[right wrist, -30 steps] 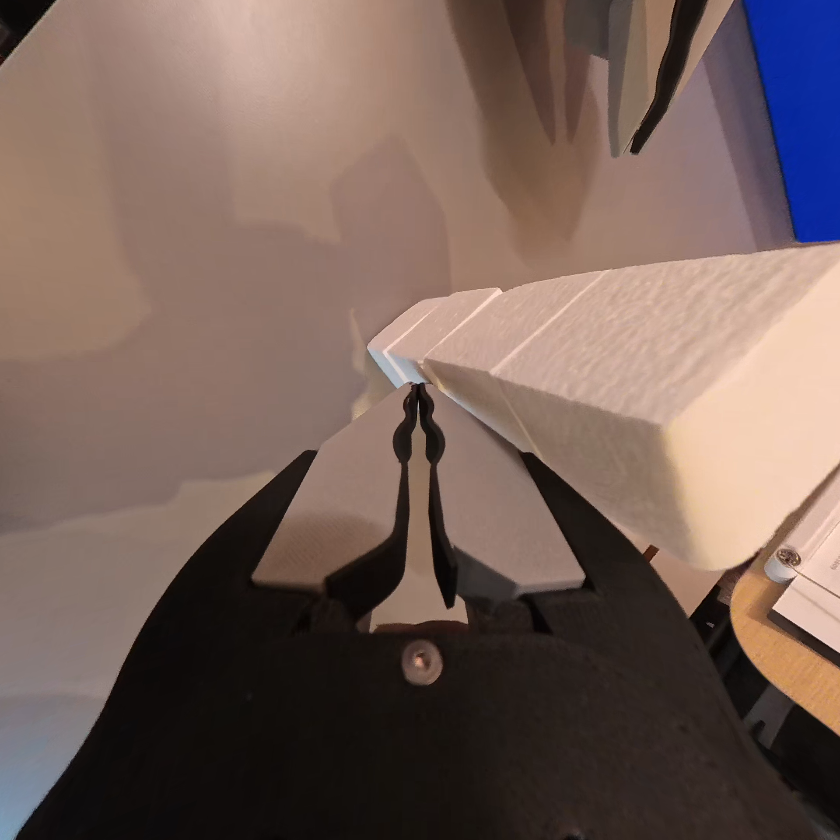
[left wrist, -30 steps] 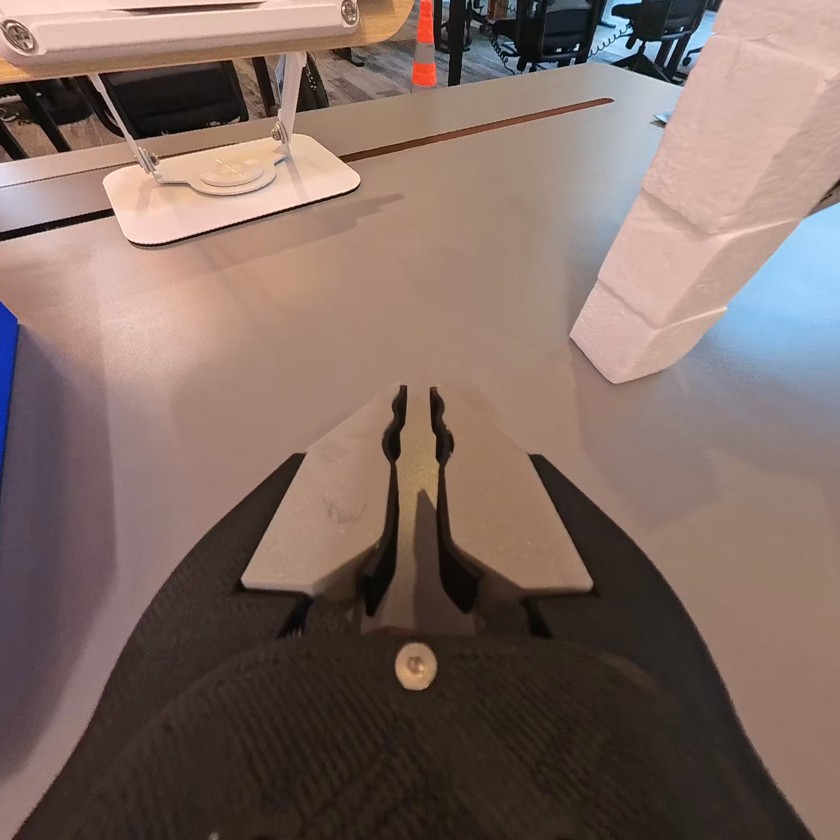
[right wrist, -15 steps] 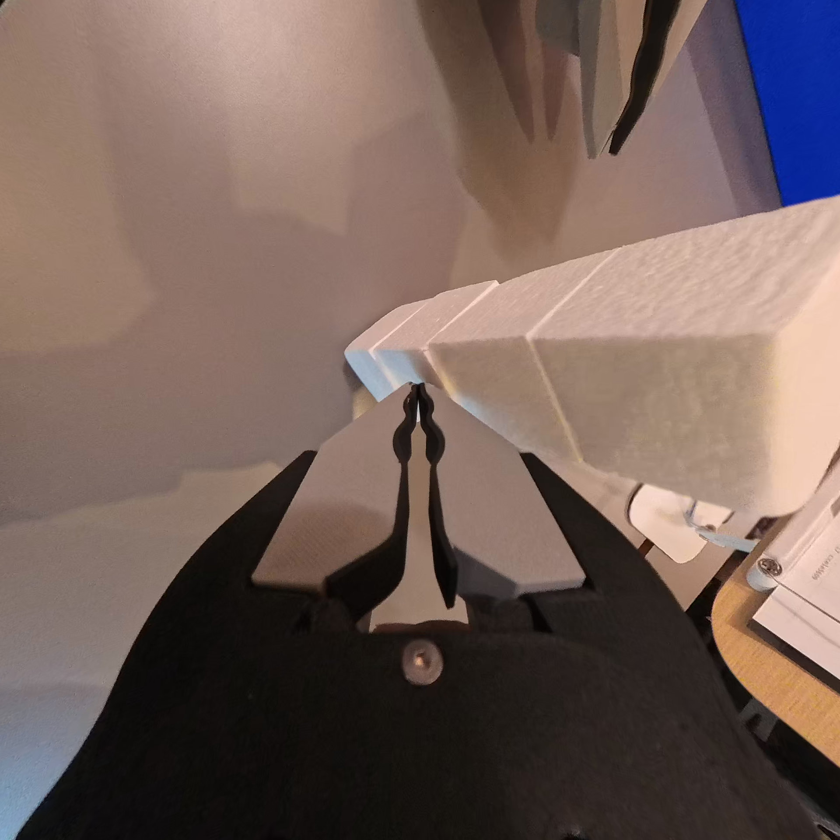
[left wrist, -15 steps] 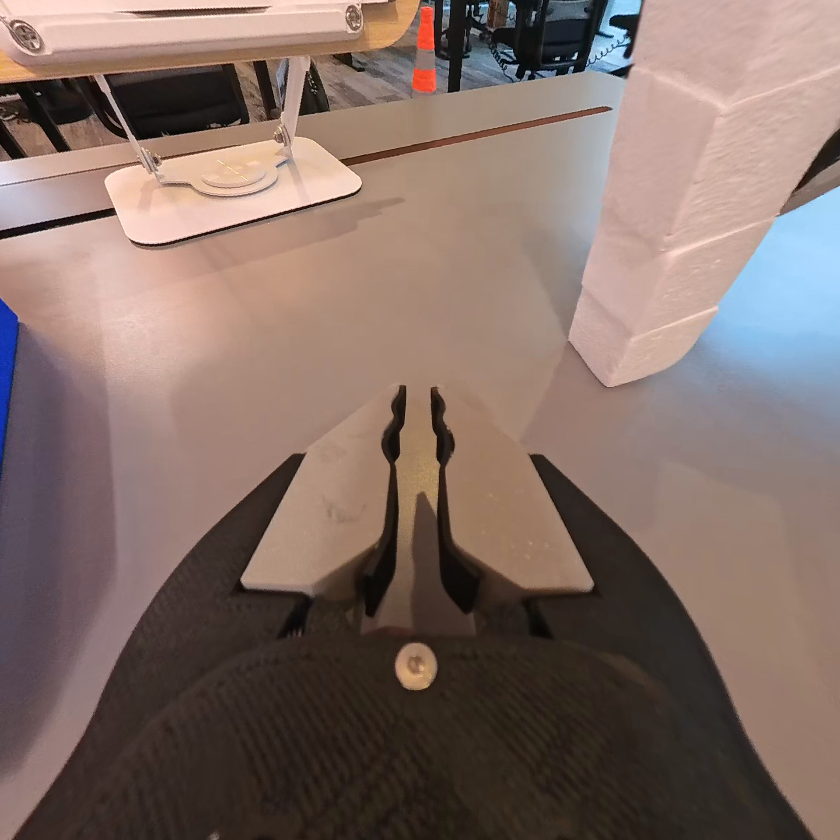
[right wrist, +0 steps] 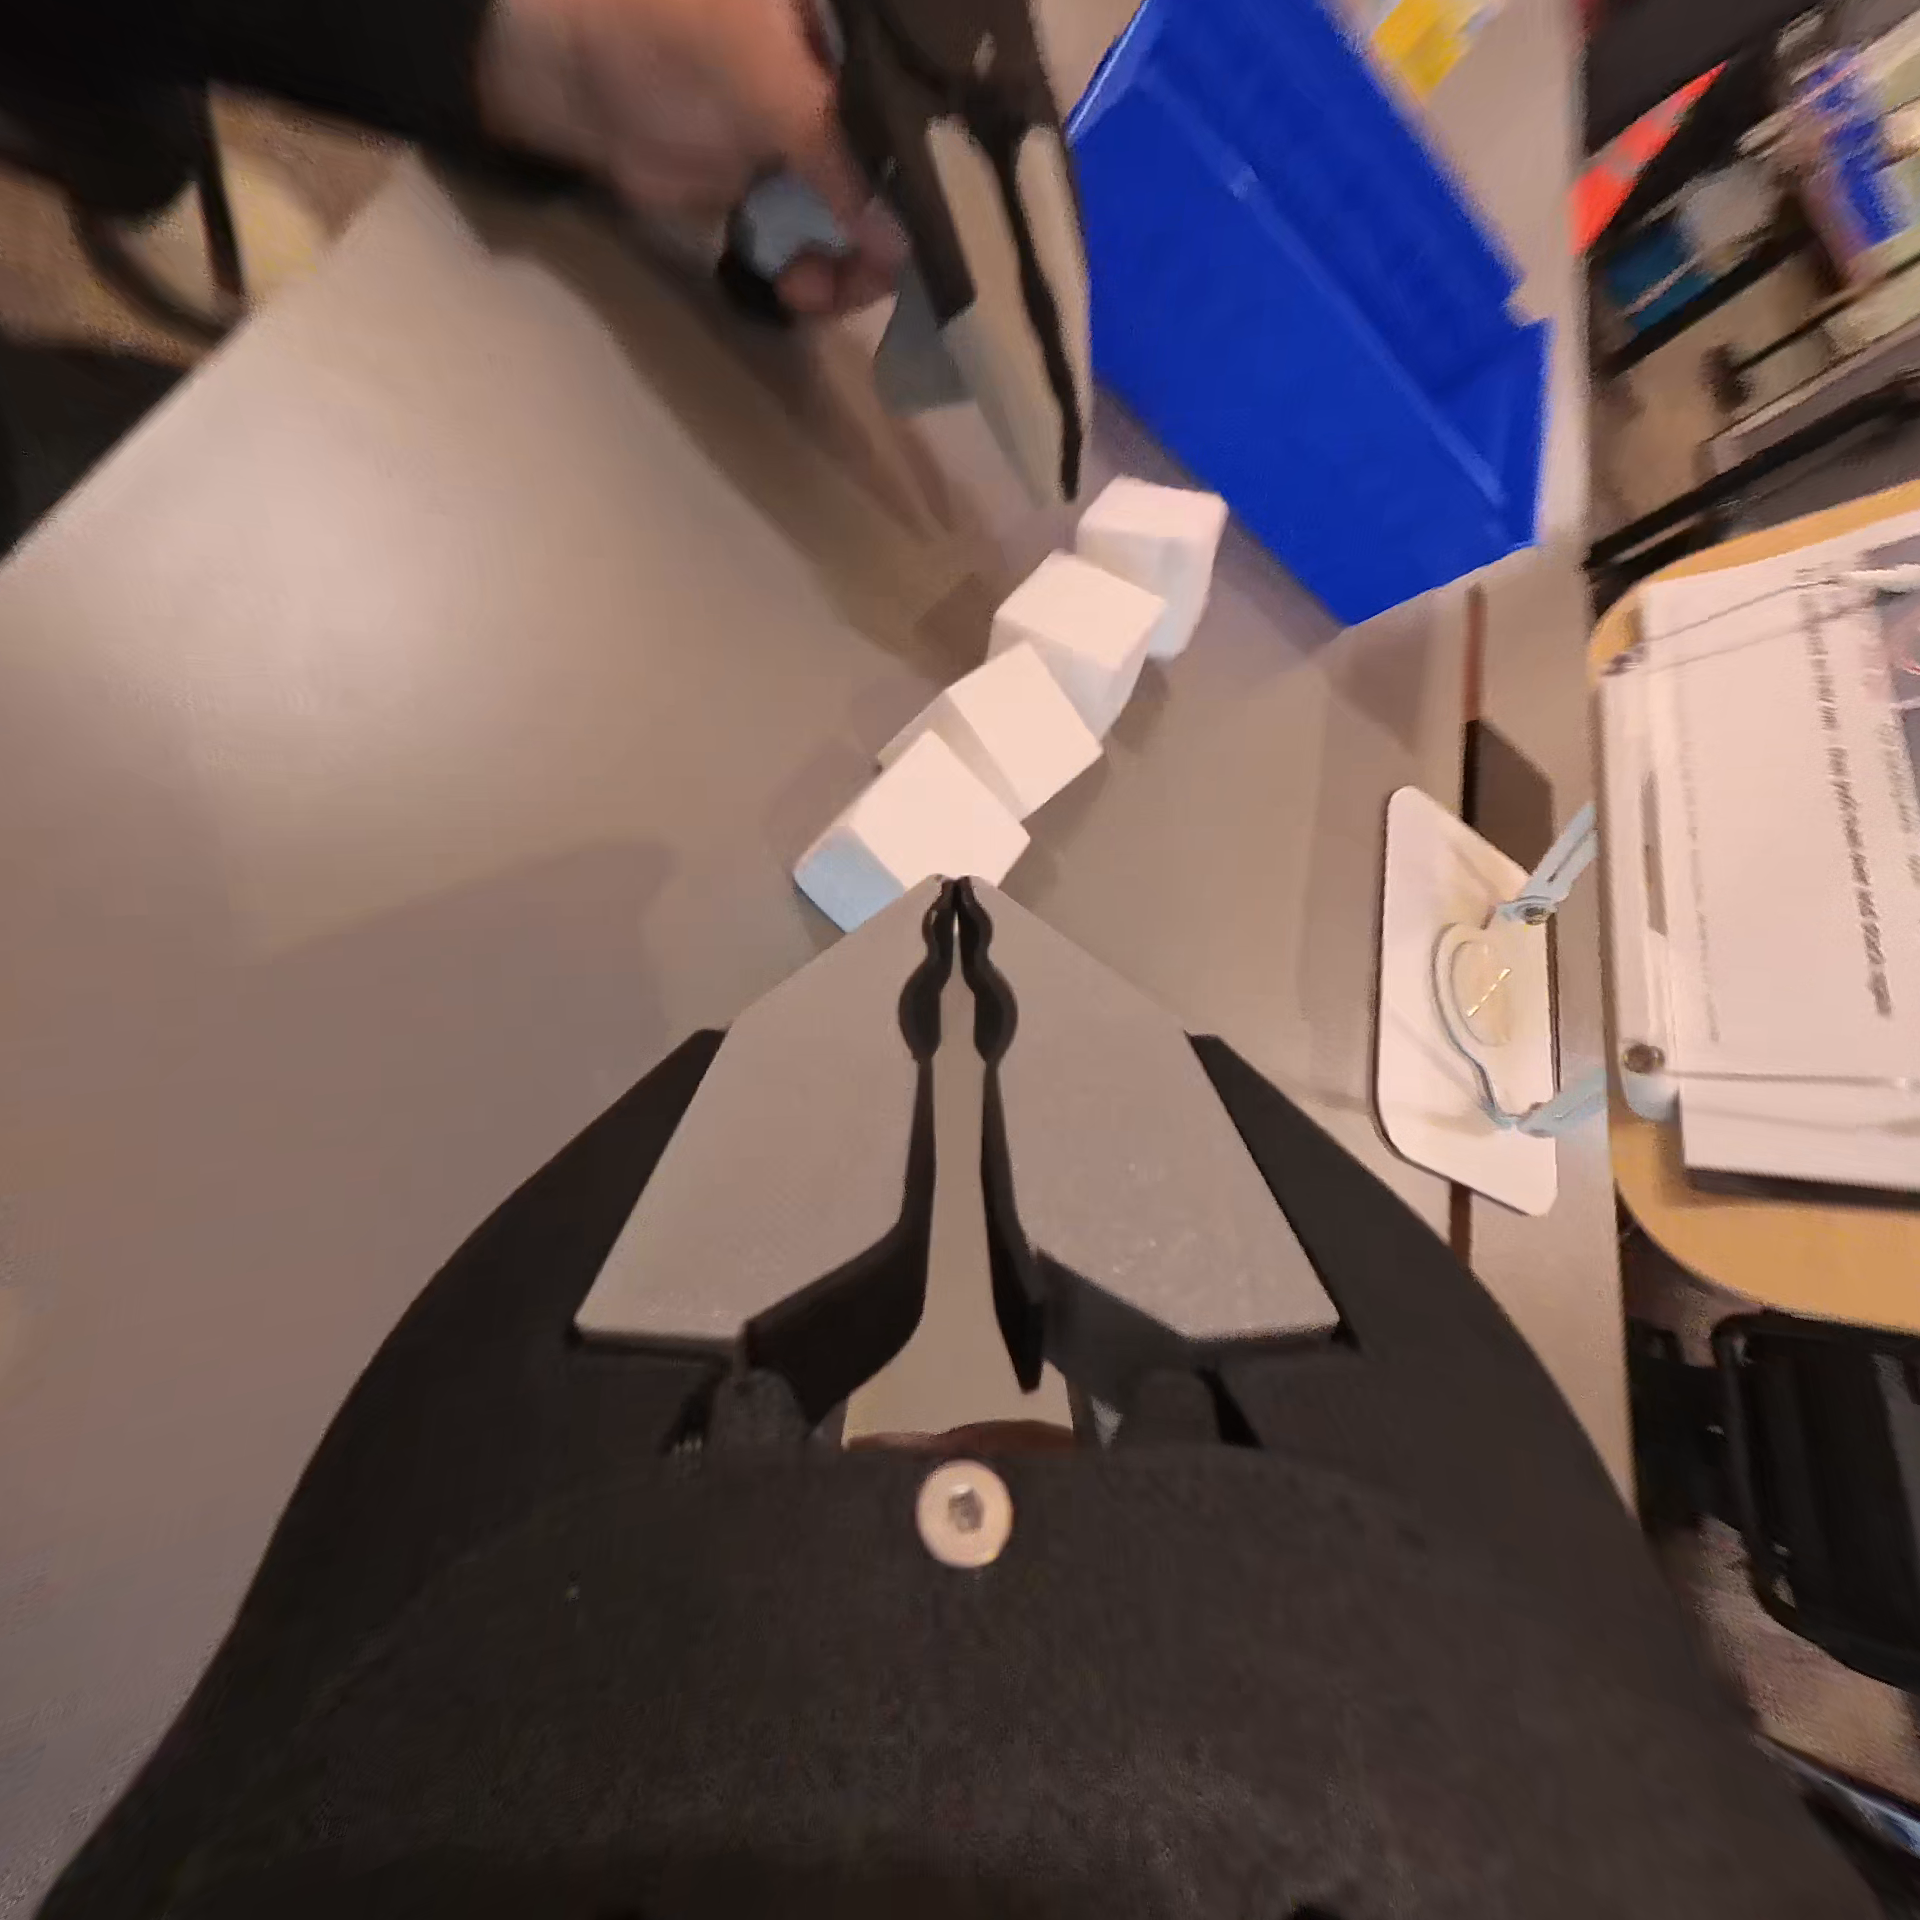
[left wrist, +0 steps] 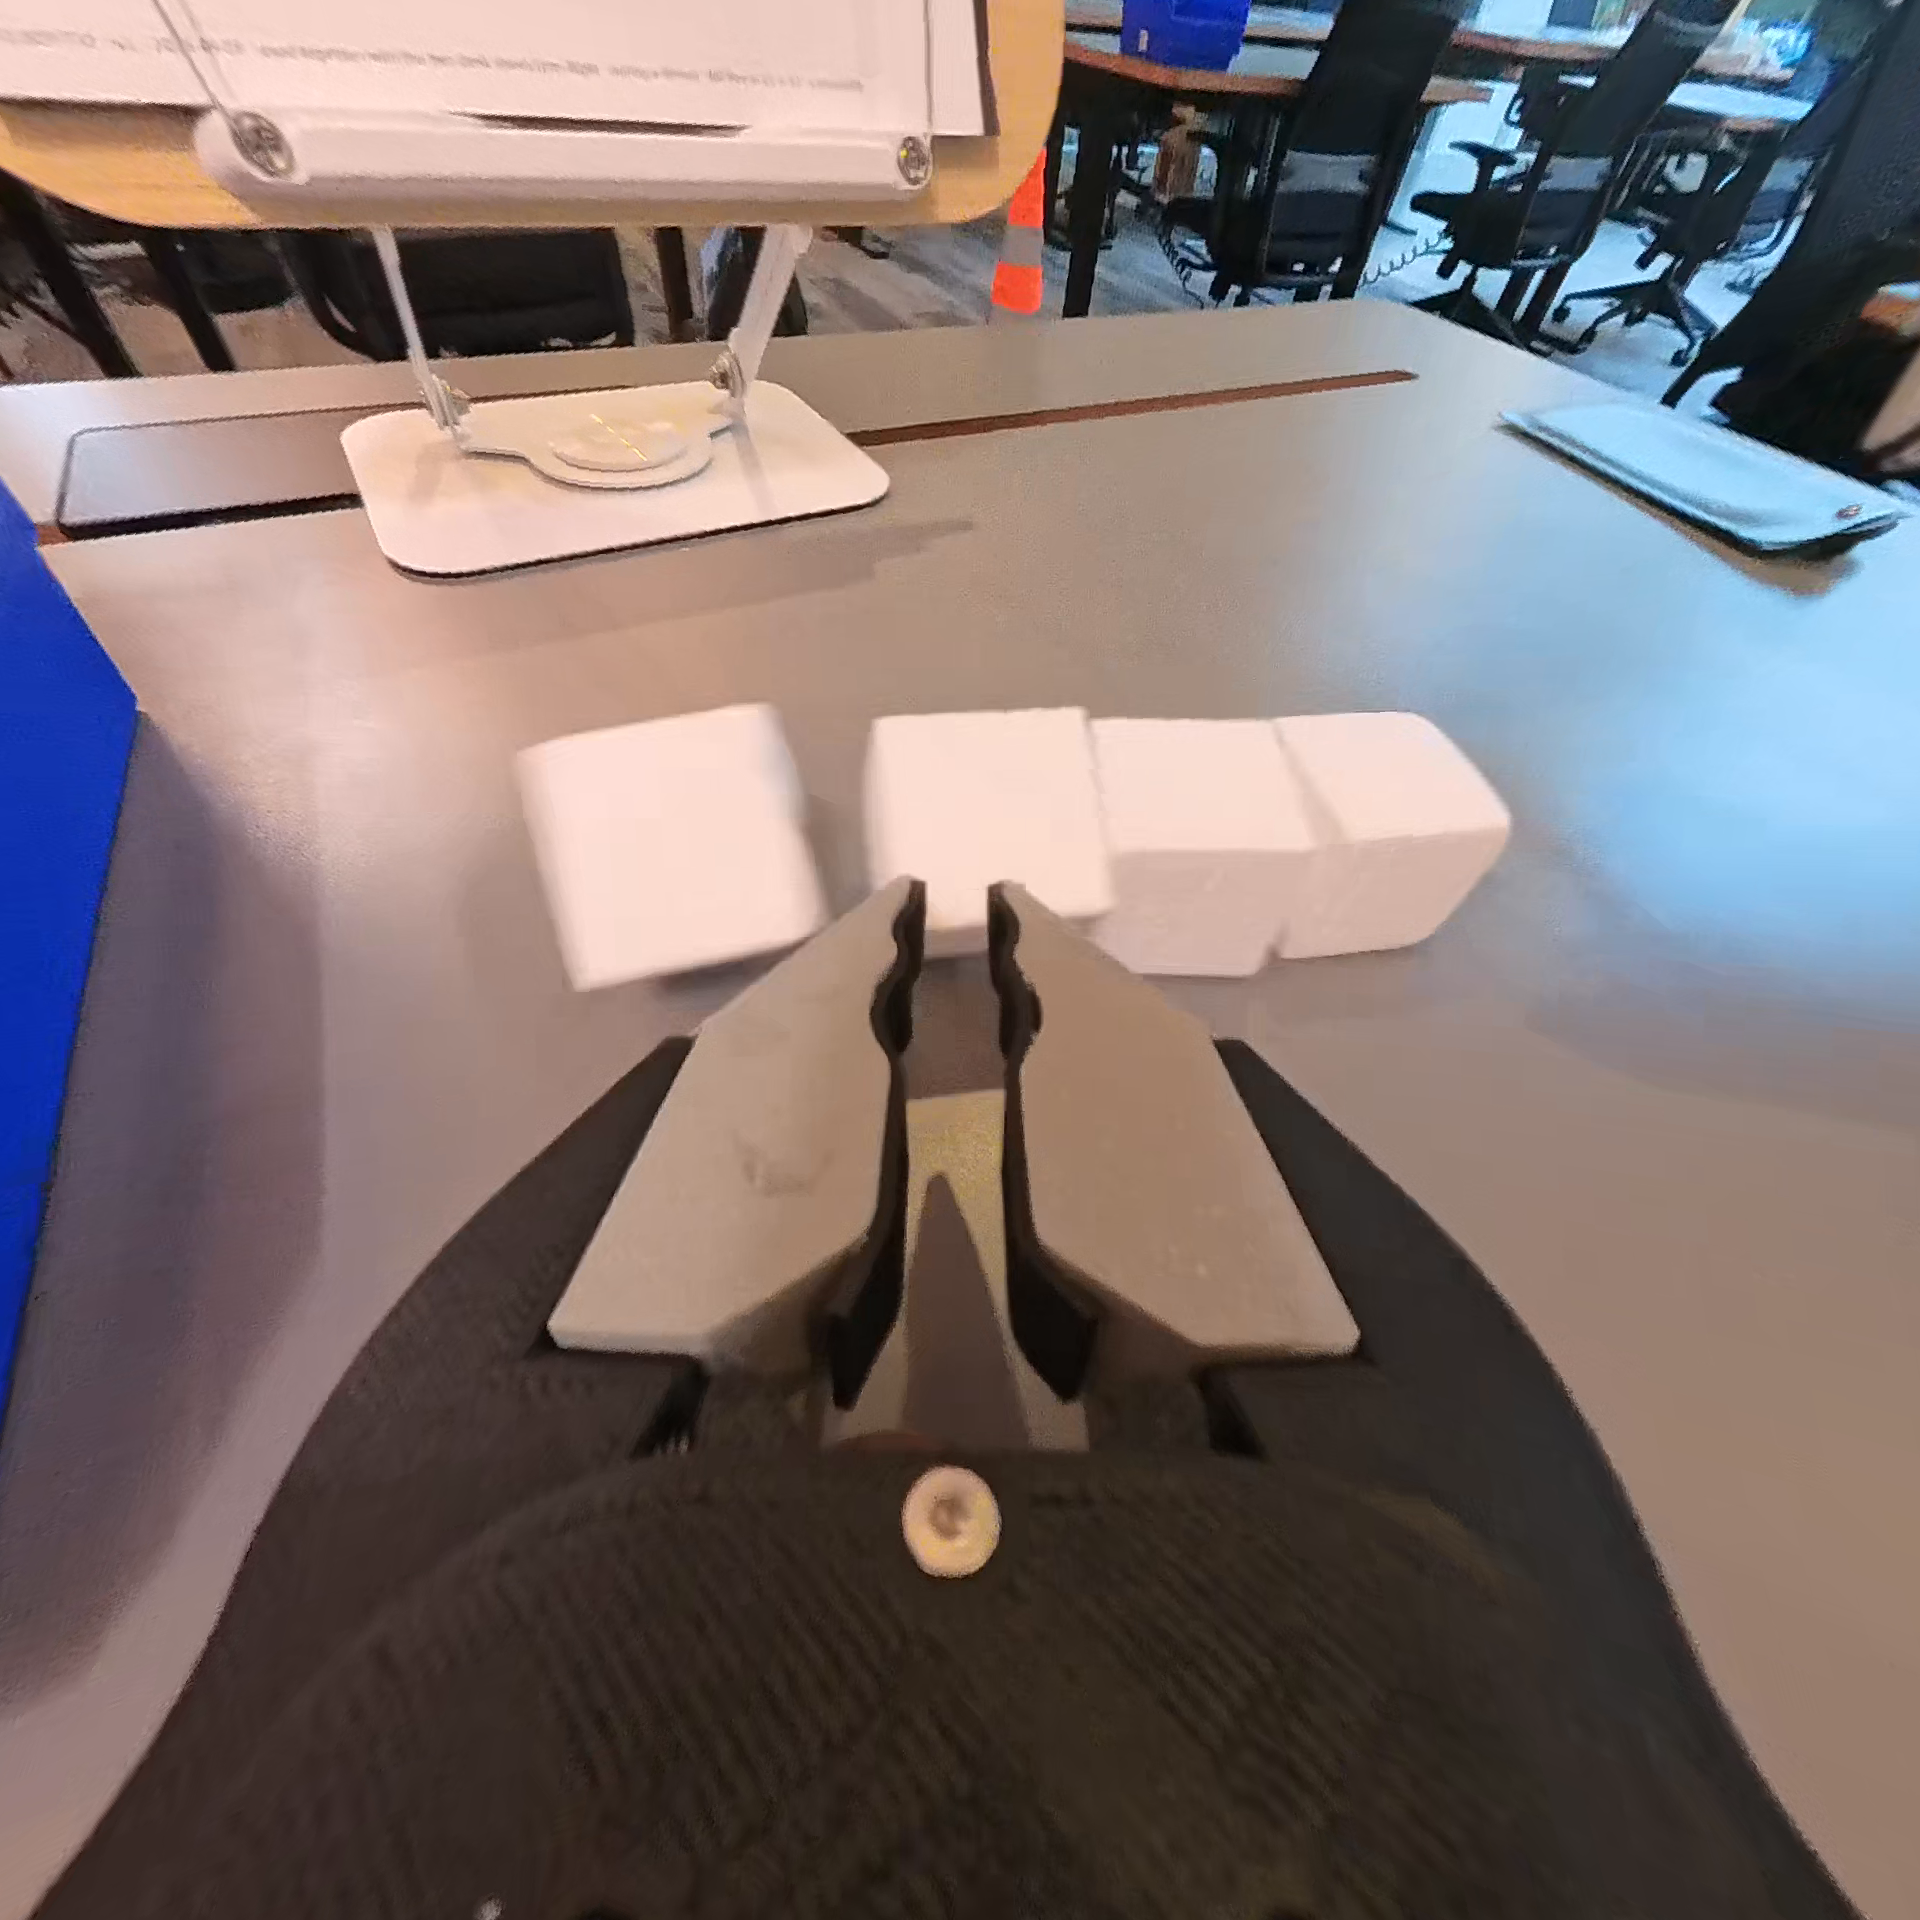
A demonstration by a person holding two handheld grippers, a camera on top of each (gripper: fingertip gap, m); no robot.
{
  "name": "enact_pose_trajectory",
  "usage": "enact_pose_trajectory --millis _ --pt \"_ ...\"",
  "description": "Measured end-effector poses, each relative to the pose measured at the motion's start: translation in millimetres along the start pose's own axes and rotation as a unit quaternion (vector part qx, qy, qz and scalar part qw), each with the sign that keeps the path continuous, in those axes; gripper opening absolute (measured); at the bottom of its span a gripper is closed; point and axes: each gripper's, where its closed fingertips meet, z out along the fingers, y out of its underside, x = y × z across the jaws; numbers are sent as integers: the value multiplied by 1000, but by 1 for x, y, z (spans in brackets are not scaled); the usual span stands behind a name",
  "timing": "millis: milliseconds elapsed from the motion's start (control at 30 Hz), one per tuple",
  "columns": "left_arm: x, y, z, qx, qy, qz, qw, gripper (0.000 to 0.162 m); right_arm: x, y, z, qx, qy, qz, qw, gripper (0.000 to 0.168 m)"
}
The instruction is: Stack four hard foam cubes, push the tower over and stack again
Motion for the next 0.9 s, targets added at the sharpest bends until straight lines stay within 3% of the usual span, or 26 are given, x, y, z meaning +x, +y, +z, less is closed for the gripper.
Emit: enact_pose_trajectory --millis 33,133,233,433,567,833,900 --pt "0 1 0 -2 5 -7 1000 12 -3 1 -2 31 23 20 999 0" --pt "0 1 0 -1 7 -11 1000 13 -15 16 -6 105 73 90 988 0" --pt "2 2 1 -6 10 -6 1000 15 -23 39 -3 129 98 147 976 0" --pt "5 5 3 -17 13 5 1000 16 -27 39 10 113 98 193 970 1" --pt "6 10 7 -35 10 17 999 17 -48 33 46 62 56 208 975 2" --pt "8 15 11 -54 3 31 998 24 -66 -2 97 53 1 204 978 0" --pt "8 15 12 -56 4 29 998 25 -51 12 108 7 43 215 976 0"
